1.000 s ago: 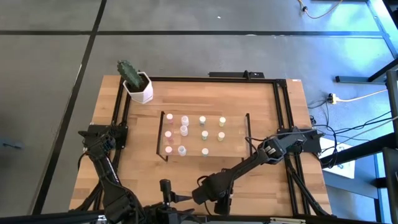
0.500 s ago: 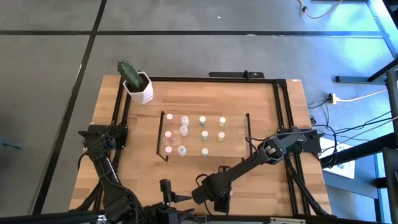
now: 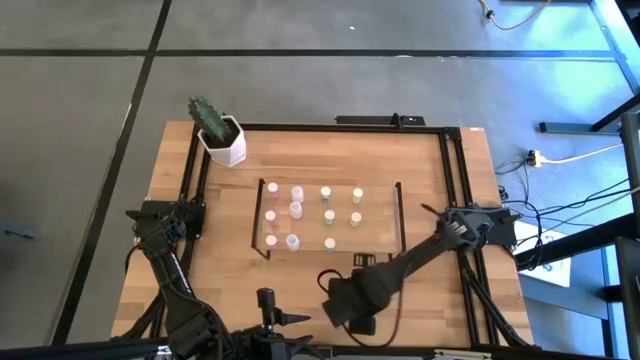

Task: Pick and place medicine bottles onto shelf by color
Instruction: Put the yellow pill bottle on the shelf aligned with the other yellow pill bottles

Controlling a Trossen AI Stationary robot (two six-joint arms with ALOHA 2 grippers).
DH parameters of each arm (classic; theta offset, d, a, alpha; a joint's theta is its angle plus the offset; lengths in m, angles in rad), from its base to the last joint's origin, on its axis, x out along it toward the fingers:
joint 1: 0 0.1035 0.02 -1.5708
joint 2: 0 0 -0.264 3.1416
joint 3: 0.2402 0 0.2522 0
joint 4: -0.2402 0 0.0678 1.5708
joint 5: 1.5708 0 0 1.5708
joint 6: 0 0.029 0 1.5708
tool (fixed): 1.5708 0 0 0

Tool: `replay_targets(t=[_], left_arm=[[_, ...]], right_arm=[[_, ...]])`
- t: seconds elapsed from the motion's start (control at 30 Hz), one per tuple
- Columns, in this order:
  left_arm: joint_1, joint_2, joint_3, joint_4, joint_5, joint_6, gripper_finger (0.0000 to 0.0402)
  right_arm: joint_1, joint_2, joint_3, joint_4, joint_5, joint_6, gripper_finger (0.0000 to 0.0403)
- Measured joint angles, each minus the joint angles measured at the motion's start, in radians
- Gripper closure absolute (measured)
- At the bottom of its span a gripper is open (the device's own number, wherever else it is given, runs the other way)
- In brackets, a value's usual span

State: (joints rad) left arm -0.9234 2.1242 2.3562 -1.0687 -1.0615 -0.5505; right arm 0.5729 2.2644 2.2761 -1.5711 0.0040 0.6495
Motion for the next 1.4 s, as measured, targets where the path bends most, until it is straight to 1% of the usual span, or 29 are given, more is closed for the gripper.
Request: replay_targets(t=[0.1, 0.2, 0.33, 0.43, 0.6, 0.73, 0.8, 0.83, 0.97, 1.17, 1.23, 1.3, 1.4], left_arm=[[0.0, 0.0, 0.0, 0.0, 0.0, -0.017, 0.0242], [0.0, 0.0, 0.0, 0.0, 0.0, -0.044, 0.0241], [0.003, 0.0, 0.0, 0.0, 0.0, -0.064, 0.0242], [0.005, 0.0, 0.0, 0.0, 0.0, -0.068, 0.024], [0.013, 0.0, 0.0, 0.0, 0.003, -0.068, 0.0241], [0.015, 0.0, 0.0, 0.0, 0.004, -0.068, 0.0242], [0.015, 0.0, 0.0, 0.0, 0.005, -0.069, 0.0242], [0.015, 0.0, 0.0, 0.0, 0.005, -0.07, 0.0241], [0.016, 0.0, 0.0, 0.0, 0.005, -0.069, 0.0242], [0.018, 0.0, 0.0, 0.0, 0.005, -0.069, 0.0241], [0.02, 0.0, 0.0, 0.0, 0.005, -0.068, 0.0242], [0.021, 0.0, 0.0, -0.002, 0.005, -0.068, 0.0241], [0.023, 0.0, 0.0, -0.009, 0.005, -0.068, 0.0241]], right_arm=[[0.03, -0.046, 0.0, 0.0, 0.094, 0.0, 0.0215], [0.071, -0.076, 0.001, 0.0, 0.164, -0.002, 0.0215], [0.142, -0.089, -0.007, 0.0, 0.251, -0.084, 0.0215], [0.177, -0.102, -0.007, 0.0, 0.257, -0.105, 0.0215], [0.196, -0.121, -0.007, 0.0, 0.264, -0.14, 0.0219], [0.199, -0.167, -0.007, 0.0, 0.185, -0.115, 0.0225], [0.206, -0.198, -0.007, 0.0, 0.171, -0.075, 0.0228], [0.212, -0.214, -0.007, 0.0, 0.182, -0.061, 0.0228], [0.252, -0.254, -0.007, 0.0, 0.321, -0.024, 0.0228], [0.291, -0.265, -0.012, 0.001, 0.408, 0.02, 0.0228], [0.292, -0.265, -0.026, -0.001, 0.411, 0.043, 0.0228], [0.29, -0.265, -0.035, -0.001, 0.367, 0.058, 0.0228], [0.289, -0.267, -0.056, 0.0, 0.356, 0.053, 0.0228]])
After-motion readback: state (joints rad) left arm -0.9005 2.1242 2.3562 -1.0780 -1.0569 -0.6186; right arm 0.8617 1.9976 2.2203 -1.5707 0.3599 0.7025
